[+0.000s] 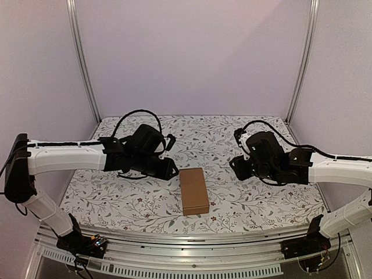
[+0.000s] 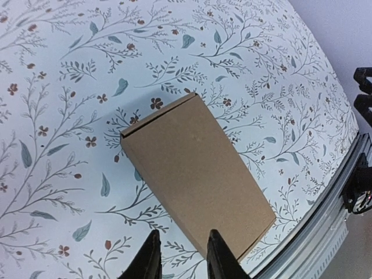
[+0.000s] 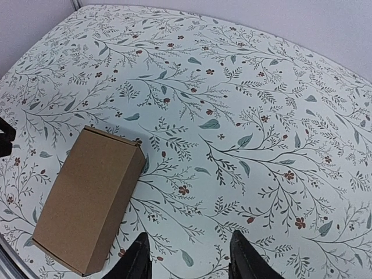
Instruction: Fold the paper box
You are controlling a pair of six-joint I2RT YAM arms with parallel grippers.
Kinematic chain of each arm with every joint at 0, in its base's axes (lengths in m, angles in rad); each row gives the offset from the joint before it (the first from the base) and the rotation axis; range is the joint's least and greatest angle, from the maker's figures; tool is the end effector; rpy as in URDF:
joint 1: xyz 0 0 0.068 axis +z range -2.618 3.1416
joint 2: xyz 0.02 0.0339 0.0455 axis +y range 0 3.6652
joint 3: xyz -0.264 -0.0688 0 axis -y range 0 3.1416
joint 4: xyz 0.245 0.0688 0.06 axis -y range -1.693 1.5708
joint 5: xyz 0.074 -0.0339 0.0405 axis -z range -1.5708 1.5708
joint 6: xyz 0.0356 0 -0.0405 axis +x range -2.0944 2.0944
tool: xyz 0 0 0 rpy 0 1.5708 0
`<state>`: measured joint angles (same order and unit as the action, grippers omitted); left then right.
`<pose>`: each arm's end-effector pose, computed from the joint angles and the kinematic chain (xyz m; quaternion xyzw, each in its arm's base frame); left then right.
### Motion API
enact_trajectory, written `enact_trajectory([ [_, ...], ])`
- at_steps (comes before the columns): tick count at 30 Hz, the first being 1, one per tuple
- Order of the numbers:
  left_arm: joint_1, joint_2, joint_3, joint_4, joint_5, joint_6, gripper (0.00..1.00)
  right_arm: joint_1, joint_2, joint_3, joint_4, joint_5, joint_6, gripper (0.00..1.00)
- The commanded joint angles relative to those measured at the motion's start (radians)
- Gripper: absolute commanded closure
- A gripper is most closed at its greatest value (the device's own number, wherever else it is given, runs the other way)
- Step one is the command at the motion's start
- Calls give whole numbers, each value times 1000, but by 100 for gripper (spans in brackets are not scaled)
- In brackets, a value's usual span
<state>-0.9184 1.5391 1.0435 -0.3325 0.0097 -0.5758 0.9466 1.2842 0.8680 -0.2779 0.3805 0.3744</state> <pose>0.1999 -0.2623 0.2329 0.1606 0.9179 -0.2499 0.2631 0.1720 0.2162 0.2541 -0.1739 0.8756 0.1205 0.4342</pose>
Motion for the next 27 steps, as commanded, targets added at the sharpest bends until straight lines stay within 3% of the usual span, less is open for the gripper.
enact_trajectory([
  [1,-9,-73,50,-121,-131,69,70,-5,-53,1,-97,118,-56,42],
  [3,-8,-104,62,-155,-177,92,56,-5,-75,12,-123,169,-73,6],
  [4,-8,-120,68,-170,-199,103,43,-5,-91,20,-134,191,-87,2],
  [7,-5,-165,89,-222,-271,137,10,-5,-126,46,-161,249,-134,1],
  [9,-2,-195,114,-274,-320,151,1,-5,-153,66,-186,270,-165,1],
  [17,113,-312,213,-436,-306,188,0,-6,-178,200,-308,470,-178,1],
  [23,259,-368,279,-506,-292,246,1,-8,-134,356,-418,579,-213,1],
  [27,408,-394,240,-473,-198,261,0,-119,-154,401,-432,504,-217,1],
])
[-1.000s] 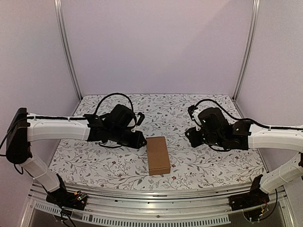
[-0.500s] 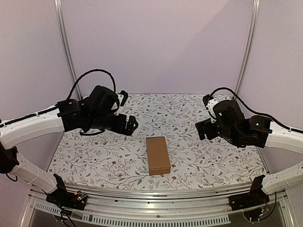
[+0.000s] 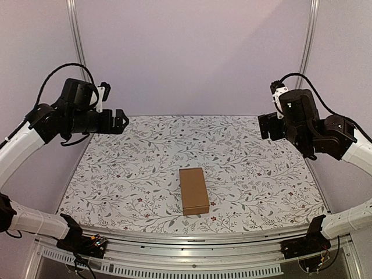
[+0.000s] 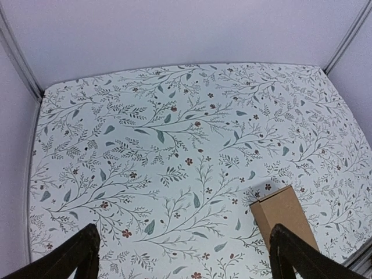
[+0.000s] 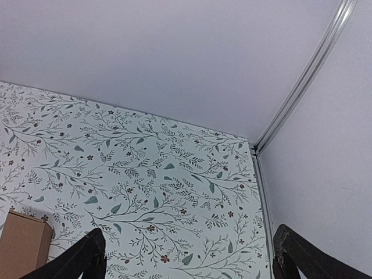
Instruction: Fold the paper box
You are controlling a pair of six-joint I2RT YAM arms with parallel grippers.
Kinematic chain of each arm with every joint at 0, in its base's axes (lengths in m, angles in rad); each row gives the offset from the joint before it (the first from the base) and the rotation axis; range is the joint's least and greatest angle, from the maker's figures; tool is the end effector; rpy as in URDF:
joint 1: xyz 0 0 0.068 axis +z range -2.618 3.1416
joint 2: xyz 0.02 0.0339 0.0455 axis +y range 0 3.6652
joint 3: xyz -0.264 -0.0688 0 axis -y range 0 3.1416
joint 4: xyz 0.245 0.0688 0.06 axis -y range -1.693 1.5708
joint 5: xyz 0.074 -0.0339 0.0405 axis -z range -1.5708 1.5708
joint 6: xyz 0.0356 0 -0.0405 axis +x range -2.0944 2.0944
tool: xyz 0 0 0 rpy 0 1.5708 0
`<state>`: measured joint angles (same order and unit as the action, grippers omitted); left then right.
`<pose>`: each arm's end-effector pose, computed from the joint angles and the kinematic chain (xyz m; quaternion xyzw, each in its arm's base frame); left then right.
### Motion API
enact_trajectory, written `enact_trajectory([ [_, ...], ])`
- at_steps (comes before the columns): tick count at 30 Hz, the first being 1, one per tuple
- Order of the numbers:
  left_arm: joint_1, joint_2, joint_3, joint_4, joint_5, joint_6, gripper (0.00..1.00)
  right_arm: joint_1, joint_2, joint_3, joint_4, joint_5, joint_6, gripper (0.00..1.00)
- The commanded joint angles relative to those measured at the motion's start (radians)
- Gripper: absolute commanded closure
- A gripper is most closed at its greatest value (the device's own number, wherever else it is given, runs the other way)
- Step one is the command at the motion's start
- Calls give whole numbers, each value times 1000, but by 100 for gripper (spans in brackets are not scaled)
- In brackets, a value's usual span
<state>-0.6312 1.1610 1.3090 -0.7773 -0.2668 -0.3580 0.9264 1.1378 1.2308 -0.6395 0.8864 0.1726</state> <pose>0.1960 -0.1316 0.3873 0.0605 0.8833 -0.1090 0.4519 0.1602 0.1673 0.3855 -0.0944 0.8095 -0.0876 0.5728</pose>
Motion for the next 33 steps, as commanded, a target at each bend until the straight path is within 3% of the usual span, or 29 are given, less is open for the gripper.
enact_trajectory([
  [1,153,-21,-42,-12,101,47,0,-146,-15,41,-79,-51,-6,1],
  [5,223,-46,-118,47,160,53,1,-291,-25,10,-101,-202,43,1],
  [13,226,-143,-193,129,139,62,1,-295,-92,-183,29,-211,-30,1],
  [24,249,-292,-257,196,136,96,1,-294,-114,-192,80,-169,-54,1],
  [33,261,-273,-261,206,169,103,1,-294,-213,-261,174,-249,-81,1],
])
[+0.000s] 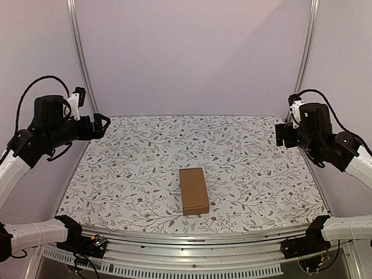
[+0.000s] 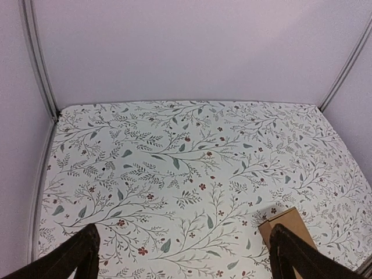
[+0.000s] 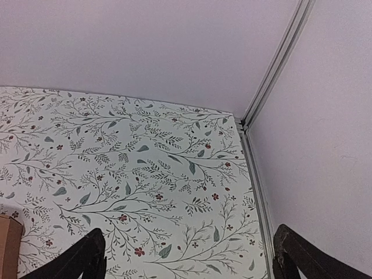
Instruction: Fold the paper box
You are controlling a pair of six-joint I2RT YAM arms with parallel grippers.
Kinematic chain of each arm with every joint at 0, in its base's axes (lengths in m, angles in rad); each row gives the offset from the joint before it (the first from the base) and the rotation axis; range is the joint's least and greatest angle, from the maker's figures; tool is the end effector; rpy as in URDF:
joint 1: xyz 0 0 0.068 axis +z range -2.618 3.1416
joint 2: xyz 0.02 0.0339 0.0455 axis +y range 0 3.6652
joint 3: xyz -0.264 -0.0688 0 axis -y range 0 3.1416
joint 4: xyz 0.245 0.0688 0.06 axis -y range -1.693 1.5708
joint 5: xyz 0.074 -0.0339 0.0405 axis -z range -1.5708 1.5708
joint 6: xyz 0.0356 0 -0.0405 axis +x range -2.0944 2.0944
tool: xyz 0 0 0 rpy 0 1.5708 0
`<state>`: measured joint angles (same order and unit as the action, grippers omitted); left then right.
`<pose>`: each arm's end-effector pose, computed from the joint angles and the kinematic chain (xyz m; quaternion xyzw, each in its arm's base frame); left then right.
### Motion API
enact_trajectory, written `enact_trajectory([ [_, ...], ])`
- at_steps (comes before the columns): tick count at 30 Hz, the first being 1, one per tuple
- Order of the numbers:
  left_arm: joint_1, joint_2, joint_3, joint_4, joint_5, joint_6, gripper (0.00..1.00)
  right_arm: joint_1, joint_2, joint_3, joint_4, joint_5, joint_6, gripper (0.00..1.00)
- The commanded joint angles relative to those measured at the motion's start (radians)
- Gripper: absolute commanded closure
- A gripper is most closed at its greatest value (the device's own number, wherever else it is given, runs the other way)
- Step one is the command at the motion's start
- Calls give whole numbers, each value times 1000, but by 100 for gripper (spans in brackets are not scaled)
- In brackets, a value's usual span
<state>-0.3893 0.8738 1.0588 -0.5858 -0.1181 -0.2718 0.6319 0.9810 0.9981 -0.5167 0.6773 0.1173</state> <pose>0.1691 -0.0648 0.3773 0.0163 0.8327 -0.1324 0.5374 0.1797 0.1039 0.3483 -0.0424 0.8276 -0.0897 0.5525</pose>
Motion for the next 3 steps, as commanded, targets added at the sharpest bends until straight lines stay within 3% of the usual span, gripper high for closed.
enact_trajectory([
  [1,21,16,-11,15,20,16,1,1,-61,-29,53,-46,-23,1],
  [3,23,17,-11,14,20,13,1,0,-69,-35,66,-59,-17,1],
])
